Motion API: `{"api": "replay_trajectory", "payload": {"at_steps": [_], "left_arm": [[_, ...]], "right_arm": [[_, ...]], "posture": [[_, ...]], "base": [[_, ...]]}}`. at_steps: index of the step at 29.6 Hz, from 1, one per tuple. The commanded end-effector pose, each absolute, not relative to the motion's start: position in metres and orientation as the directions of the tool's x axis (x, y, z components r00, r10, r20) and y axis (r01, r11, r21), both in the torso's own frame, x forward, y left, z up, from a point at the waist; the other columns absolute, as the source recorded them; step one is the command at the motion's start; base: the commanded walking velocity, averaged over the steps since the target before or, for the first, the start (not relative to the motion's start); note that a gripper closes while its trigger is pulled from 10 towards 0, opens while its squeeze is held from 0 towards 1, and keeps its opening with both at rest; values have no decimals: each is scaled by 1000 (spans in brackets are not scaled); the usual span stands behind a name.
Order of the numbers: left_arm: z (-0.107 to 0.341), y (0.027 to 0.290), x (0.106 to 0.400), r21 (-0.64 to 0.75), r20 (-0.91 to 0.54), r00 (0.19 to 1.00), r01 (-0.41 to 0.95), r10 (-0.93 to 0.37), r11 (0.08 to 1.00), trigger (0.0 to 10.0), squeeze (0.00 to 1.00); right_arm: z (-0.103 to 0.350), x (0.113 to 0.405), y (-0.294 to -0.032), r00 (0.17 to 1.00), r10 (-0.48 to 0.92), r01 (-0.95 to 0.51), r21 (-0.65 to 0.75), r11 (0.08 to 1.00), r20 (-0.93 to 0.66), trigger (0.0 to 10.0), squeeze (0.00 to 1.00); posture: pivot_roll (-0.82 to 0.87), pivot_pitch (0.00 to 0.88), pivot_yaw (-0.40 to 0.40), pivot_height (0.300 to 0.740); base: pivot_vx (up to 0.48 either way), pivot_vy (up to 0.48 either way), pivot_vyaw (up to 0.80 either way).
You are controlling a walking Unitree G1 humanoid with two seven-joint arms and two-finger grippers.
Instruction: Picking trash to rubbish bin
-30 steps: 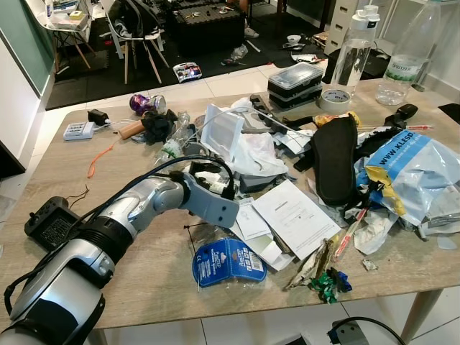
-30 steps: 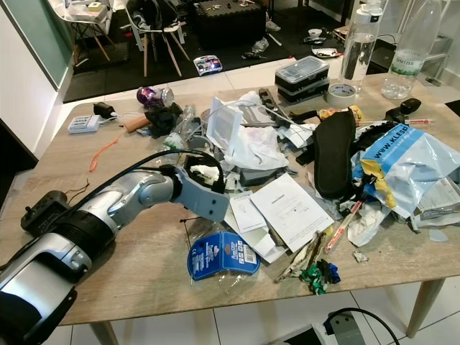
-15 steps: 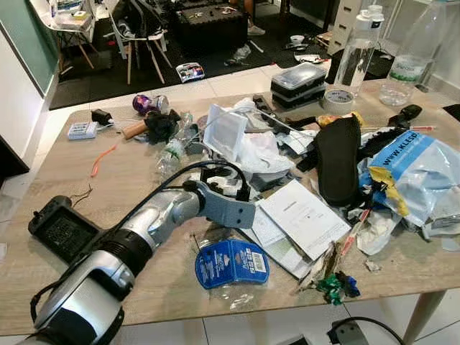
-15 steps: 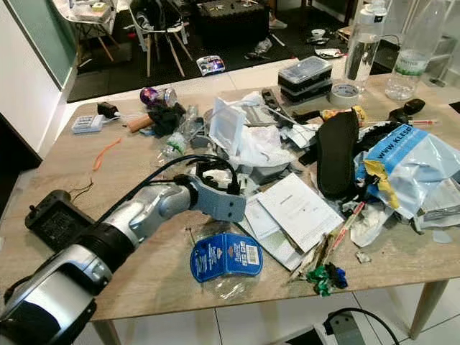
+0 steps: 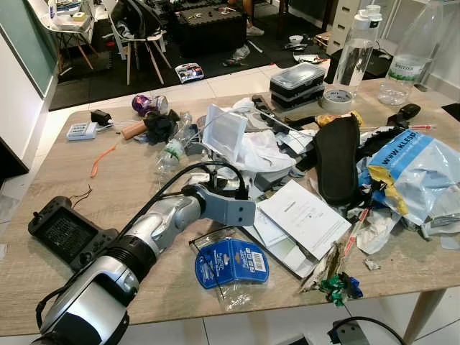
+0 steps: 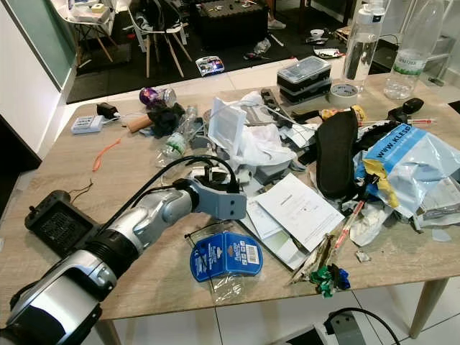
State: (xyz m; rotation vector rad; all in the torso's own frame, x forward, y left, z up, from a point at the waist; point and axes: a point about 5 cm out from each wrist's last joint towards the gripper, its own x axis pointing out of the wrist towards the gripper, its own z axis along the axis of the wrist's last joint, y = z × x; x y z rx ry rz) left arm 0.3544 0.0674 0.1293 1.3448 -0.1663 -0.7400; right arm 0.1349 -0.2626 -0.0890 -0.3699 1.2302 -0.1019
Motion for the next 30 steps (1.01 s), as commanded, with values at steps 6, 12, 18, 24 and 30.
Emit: {"api": "replay_trajectory", "payload": {"at_steps": [6,12,18,24,30], "left_arm": [[129,75,359,916,-284,793,390,-539,91,0,0],[136,77,360,834,-221,785,459,-579,305,0,0],[151,92,352,556,-142,655,673,-742,488,10000,0],[177,133,356,299,22,663,709,-748,638,10000,0],[185,157,353,237,84,678,699,-731,675,10000,0]], "right_arm": [[-90,133,-261,351,-285,-70,-328,942,-892,10000,0],[-90,133,-262,375,-314,47,-321,946,-872,10000,0],[-90,132,-262,384,-321,78,-316,945,-866,10000,0],[-90,132,-262,386,-323,99,-310,946,-864,10000,0],[-90,131,-261,386,-321,107,-304,947,-865,10000,0]], "posture": [[-76,59,89,740],[-82,64,90,740],[-87,68,88,740],[-87,70,88,740],[-77,75,88,740]], "base": [[0,0,0],[0,0,0],[0,0,0],[-47,0,0],[-447,0,0]]}}
